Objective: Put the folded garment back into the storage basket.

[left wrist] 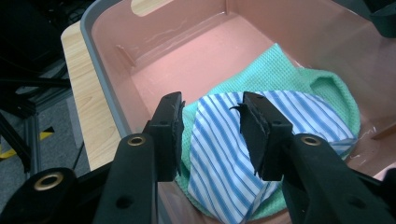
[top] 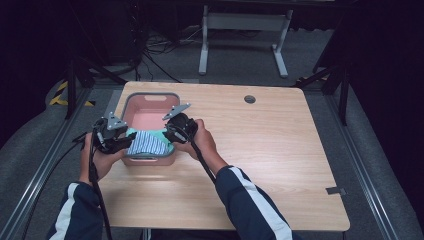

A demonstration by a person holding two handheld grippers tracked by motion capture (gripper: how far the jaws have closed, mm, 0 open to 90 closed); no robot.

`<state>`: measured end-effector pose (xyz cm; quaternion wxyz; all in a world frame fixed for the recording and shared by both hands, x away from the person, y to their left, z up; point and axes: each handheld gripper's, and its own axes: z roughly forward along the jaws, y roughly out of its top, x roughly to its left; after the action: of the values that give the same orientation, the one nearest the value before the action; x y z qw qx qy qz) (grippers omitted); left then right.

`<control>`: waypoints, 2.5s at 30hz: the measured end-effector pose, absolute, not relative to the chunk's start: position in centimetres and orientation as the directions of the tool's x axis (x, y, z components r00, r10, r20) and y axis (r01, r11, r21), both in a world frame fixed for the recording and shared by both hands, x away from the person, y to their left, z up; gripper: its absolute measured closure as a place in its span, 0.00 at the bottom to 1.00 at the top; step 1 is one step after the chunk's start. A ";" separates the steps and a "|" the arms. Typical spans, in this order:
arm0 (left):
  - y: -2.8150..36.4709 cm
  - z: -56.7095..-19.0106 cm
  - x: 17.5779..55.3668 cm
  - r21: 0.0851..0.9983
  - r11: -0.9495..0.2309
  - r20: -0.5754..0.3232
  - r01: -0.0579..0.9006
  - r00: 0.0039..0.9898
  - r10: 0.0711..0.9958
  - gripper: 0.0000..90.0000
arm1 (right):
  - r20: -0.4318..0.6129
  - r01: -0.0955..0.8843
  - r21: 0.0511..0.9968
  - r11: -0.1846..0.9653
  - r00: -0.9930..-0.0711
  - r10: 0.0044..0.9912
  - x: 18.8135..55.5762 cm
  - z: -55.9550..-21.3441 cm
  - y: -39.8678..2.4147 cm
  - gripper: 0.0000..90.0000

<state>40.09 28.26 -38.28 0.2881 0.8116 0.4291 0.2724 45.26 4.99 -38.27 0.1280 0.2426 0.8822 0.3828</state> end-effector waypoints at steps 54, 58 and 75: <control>14.9 -37.1 34.6 0.732 -0.635 0.276 0.247 0.745 0.608 0.44 | -0.253 0.264 0.671 0.692 -0.797 0.549 41.3 -36.4 -8.1 0.47; 13.6 -37.5 34.1 0.721 -0.654 0.275 0.227 0.773 0.572 0.38 | -0.262 0.283 0.669 0.687 -0.776 0.574 41.0 -36.9 -9.6 0.41; 10.5 -41.1 33.4 0.639 -0.740 0.270 0.210 0.839 0.472 0.33 | -0.271 0.303 0.645 0.701 -0.768 0.581 38.7 -39.8 -14.3 0.35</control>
<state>33.37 10.51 -41.09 0.3081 0.9081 0.1878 0.2126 38.75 -14.25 -39.81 0.2341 0.2475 0.8921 0.2967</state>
